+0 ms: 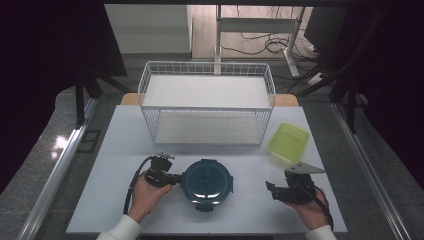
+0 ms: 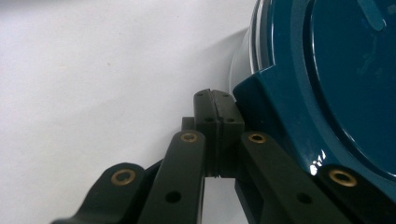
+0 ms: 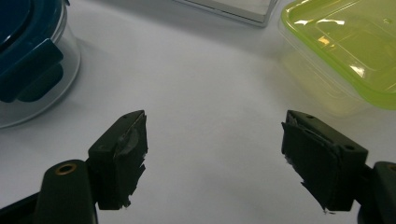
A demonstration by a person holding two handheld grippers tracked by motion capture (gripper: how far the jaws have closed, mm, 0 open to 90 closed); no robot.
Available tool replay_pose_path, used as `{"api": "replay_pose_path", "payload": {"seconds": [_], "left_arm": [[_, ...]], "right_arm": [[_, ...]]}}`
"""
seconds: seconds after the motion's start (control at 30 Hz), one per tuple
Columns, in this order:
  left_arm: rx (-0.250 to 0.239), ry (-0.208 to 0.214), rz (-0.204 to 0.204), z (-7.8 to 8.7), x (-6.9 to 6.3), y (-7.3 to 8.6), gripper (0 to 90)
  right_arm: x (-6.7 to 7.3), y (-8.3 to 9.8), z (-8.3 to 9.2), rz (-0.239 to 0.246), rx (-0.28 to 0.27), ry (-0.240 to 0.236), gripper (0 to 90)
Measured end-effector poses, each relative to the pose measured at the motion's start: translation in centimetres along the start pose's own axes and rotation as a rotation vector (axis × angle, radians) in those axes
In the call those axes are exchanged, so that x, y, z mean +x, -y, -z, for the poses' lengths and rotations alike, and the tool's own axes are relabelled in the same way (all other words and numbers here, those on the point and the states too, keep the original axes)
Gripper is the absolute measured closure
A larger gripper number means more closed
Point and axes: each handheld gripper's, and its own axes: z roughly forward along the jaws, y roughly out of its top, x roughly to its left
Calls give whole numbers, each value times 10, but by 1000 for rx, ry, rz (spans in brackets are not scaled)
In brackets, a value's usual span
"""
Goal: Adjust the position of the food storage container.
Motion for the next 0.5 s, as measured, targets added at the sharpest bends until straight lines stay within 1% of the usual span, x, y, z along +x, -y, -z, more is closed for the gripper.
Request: {"api": "replay_pose_path", "payload": {"seconds": [0.23,0.5], "left_arm": [[-2,21,5,-2,2,-2,900],[-1,14,-6,-2,0,-1,900]], "right_arm": [[1,-1,-3,3,4,-2,221],[3,-2,-2,11,-6,1,222]]}}
